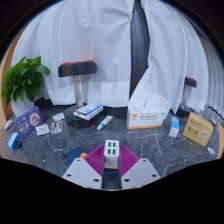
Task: Unplug charger
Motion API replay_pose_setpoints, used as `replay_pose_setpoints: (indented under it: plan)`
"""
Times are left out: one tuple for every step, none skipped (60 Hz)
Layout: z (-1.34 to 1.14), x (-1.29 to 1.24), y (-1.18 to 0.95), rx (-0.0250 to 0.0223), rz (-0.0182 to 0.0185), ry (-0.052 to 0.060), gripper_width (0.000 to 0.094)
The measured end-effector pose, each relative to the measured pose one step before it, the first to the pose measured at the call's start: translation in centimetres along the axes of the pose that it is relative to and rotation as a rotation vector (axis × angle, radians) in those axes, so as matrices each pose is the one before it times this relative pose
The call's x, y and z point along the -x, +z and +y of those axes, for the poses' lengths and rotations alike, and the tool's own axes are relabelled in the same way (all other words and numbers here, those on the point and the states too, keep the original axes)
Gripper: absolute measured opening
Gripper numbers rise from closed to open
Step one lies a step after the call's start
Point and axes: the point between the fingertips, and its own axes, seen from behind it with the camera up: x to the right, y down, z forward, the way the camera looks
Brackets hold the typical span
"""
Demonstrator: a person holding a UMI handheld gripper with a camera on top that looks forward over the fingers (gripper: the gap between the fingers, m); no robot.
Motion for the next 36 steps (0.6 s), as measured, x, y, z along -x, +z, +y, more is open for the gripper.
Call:
replay_pose_setpoints:
  plan:
    - [0.088,0.029,-0.019,-0.00005,-0.00252,0.001,0.0168]
    - [0.03,-0.035,-0.045,-0.0017,0.00129,-0.0032,0.0149]
    - [0.006,0.052,0.003,-0.00151,-0.00227,-0.0017,0.0137]
    - [0.035,-0.107,0.094,-0.00035,-0.00086,-0.0043,0.0126]
    - [-0.024,0.025,0.01,-0.00114,-0.00023,-0.0044,0.0119]
    - [-0.011,0.008,0.016,0.00083,0.00005,-0.0055,0.0109]
    - [-0.002,0.006,0.011,0.0025,0.00056,-0.0038,0.0102]
    - [-0.059,0.004,0.017,0.003,-0.00003,-0.0032,0.0098]
    - [-0.11,0.031,-0.012,0.00294,-0.00145,-0.0037,0.0091]
    - [-0.31,0.03,-0.096,-0.00091,-0.00247,-0.0045,0.0085]
    - [-0.646,0.021,-0.239,-0.00859,-0.00405,-0.0041,0.0084]
    - [-0.948,0.131,-0.665,-0.02077,-0.00957,-0.001,0.0084]
    - [-1.91,0.202,-0.666,-0.04374,-0.01485,0.0029,0.0082]
    - [-2.264,0.045,-0.813,-0.04768,-0.00993,0.0004,0.0082]
    - [-2.544,-0.237,-0.863,-0.05698,0.00025,-0.0028,0.0083]
    - [-2.753,-0.39,-0.824,-0.05356,0.00458,-0.0044,0.0082]
    - [-2.645,-0.408,-0.742,-0.04827,0.00384,-0.0034,0.0082]
    - [-2.438,-0.377,-0.619,-0.04285,0.00149,0.0004,0.0082]
    - [-2.398,-0.55,-0.084,-0.04182,-0.00398,0.0085,0.0082]
    - [-1.935,-0.403,-0.457,-0.02657,0.00407,0.012,0.0081]
    - [-1.795,-0.579,-0.364,-0.02984,0.00293,0.0146,0.0081]
    - [-1.501,-0.545,-0.285,-0.02391,0.00363,0.0139,0.0081]
    - [-1.124,-0.577,-0.147,-0.01655,0.00272,0.0099,0.0081]
    - [-0.779,-0.585,-0.087,-0.01007,0.00216,0.0057,0.0081]
    - [-0.513,-0.714,-0.096,-0.00485,0.00115,0.004,0.0081]
    - [-0.29,-0.647,0.337,0.00253,0.0023,0.0059,0.0081]
    - [0.161,-0.628,0.048,0.00511,0.00325,0.0054,0.0081]
    - [0.394,-0.646,0.078,0.00867,0.00308,0.0051,0.0081]
    - [0.668,-0.645,0.129,0.01226,0.00353,0.003,0.008]
    - [0.94,-0.675,0.12,0.01702,0.00395,0.0008,0.0081]
    - [1.248,-0.713,0.204,0.02306,0.00549,-0.0005,0.0081]
    - [1.84,-0.667,-0.529,0.0219,0.00731,-0.0006,0.008]
    - [1.516,-0.694,0.555,0.03376,0.00651,-0.003,0.0081]
    - [1.72,-0.635,0.332,0.03619,0.00442,-0.0015,0.0081]
    - [1.745,-0.489,0.357,0.03718,0.00098,0.003,0.0083]
    - [1.511,-0.539,0.415,0.03893,-0.0013,0.0054,0.0083]
